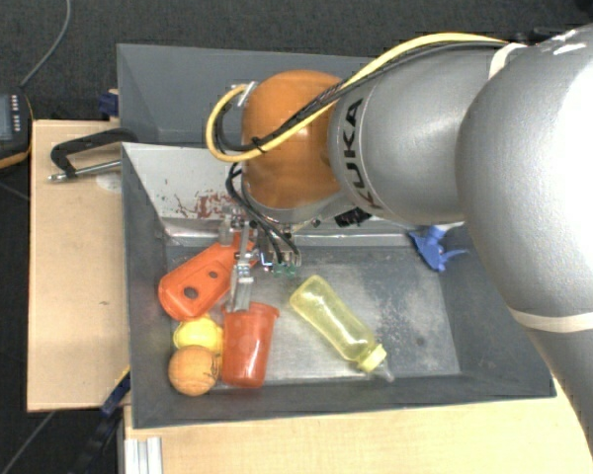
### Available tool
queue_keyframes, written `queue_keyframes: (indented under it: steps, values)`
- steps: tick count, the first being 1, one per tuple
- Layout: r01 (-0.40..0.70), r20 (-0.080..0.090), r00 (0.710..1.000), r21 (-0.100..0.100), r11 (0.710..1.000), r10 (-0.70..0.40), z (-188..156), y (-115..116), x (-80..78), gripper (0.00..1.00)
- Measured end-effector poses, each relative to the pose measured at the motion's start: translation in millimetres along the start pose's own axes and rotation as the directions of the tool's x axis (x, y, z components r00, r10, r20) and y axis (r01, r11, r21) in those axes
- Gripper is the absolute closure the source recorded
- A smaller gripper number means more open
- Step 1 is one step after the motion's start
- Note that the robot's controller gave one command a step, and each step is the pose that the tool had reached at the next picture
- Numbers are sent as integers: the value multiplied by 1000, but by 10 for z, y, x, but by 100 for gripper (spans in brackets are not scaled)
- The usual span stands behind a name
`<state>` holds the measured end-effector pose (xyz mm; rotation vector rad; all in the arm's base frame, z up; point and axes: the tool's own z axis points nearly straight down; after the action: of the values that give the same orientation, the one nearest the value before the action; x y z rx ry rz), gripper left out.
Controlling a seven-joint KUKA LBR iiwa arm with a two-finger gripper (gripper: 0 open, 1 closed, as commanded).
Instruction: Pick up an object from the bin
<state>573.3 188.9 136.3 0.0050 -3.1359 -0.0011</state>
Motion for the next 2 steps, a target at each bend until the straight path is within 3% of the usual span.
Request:
queue_keyframes:
  steps: [1,2]
  values:
    - [-3,7,1000,-2,1000,3,-52,-11,-18,0]
    - [118,8,993,-2,993,-118,533,-46,-256,0]
